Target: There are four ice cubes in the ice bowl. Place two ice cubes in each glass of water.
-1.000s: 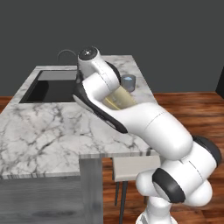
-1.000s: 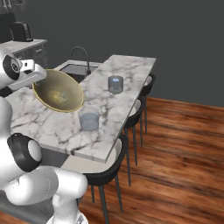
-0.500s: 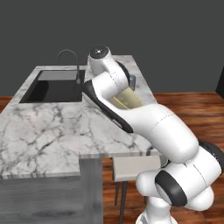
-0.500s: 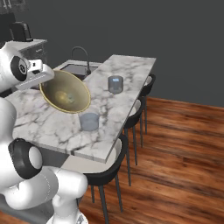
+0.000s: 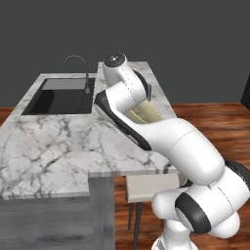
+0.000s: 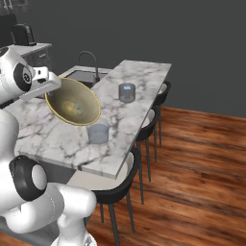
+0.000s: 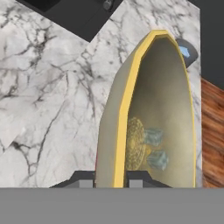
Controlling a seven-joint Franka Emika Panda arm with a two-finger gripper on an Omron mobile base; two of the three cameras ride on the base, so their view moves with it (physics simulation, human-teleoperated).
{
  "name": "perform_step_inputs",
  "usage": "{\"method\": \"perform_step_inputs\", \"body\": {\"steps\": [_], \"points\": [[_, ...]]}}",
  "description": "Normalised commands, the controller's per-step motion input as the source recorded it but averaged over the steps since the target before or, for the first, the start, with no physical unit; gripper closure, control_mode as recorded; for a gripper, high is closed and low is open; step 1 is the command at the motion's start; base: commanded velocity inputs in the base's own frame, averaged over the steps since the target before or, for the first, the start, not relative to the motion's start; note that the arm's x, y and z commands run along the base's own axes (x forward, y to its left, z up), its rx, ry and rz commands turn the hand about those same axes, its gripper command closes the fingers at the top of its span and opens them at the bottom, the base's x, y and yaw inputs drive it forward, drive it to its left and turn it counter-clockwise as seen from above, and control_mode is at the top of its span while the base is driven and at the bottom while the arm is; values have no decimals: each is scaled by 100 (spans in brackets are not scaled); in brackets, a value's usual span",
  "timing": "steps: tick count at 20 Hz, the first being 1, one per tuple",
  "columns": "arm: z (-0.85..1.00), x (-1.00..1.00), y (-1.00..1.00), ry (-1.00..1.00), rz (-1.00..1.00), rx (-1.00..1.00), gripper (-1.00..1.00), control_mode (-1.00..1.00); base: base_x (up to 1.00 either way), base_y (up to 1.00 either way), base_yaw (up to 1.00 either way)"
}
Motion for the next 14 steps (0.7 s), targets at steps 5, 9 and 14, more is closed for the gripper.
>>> {"method": "perform_step_inputs", "body": {"steps": [5,9,14], "points": [[9,-1,0,0,0,1,100,-100,0,0,0],[20,0,1,0,0,3,100,-100,0,0,0],[11,-8,1,0,0,5,100,-100,0,0,0]]}}
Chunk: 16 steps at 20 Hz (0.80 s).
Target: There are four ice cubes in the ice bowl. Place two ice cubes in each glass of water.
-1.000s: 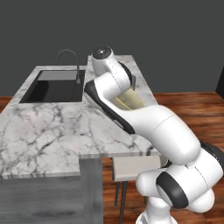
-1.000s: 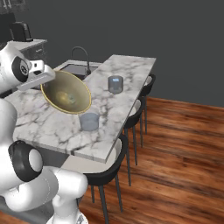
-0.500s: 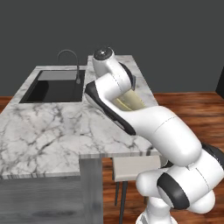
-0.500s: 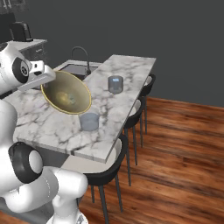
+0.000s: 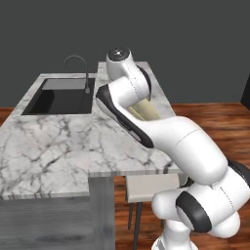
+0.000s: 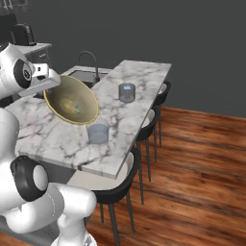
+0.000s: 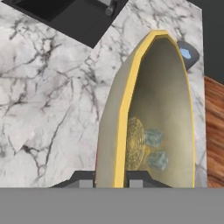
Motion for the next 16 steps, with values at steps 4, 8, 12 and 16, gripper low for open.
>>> {"method": "perform_step_inputs", "body": {"steps": [4,8,12,16], "points": [[0,-16,-6,0,0,5,100,-100,0,0,0],[1,0,-1,0,0,4,100,-100,0,0,0],[6,1,0,0,0,5,100,-100,0,0,0],[0,1,-1,0,0,7,100,-100,0,0,0]]}}
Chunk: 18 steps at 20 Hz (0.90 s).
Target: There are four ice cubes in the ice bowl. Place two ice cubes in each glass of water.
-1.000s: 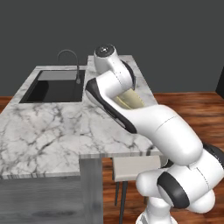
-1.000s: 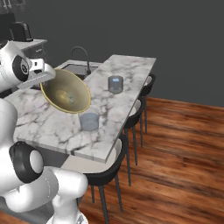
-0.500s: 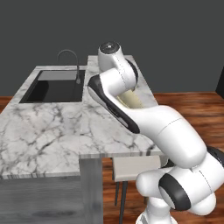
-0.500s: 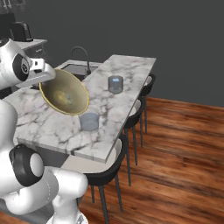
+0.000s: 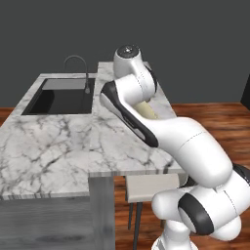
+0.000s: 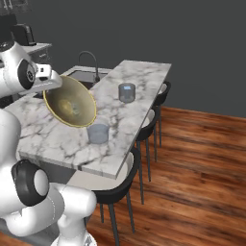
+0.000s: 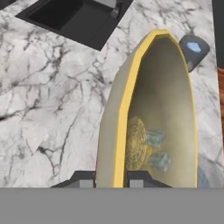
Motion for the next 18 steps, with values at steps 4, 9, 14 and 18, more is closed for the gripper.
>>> {"method": "perform_step_inputs", "body": {"steps": [4,9,14,18], "points": [[3,11,-5,0,0,5,100,-100,0,0,0],[11,24,-12,0,0,1,100,-100,0,0,0],[8,3,-11,0,0,1,100,-100,0,0,0],[1,-11,-1,0,0,2,100,-100,0,0,0]]}}
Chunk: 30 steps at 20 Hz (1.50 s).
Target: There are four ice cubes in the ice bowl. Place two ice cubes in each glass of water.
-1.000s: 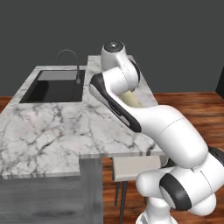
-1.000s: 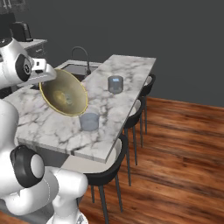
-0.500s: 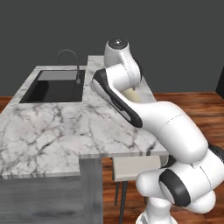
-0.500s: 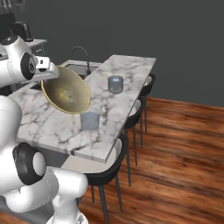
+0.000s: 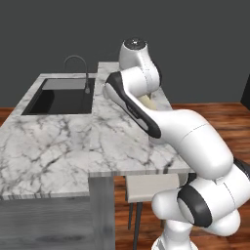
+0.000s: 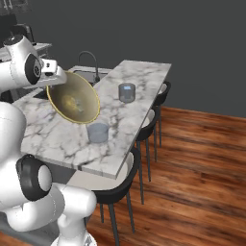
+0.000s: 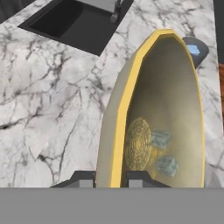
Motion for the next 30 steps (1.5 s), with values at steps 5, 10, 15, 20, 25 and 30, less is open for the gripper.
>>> {"method": "perform_step_inputs", "body": {"steps": [5,10,15,20,25,30], "points": [[8,0,0,0,0,2,100,-100,0,0,0],[11,0,-4,0,0,4,100,-100,0,0,0],[1,0,-1,0,0,5,100,-100,0,0,0],[0,0,-7,0,0,5,100,-100,0,0,0],[11,0,-14,0,0,2,100,-100,0,0,0],[5,0,-20,0,0,2,100,-100,0,0,0]]}}
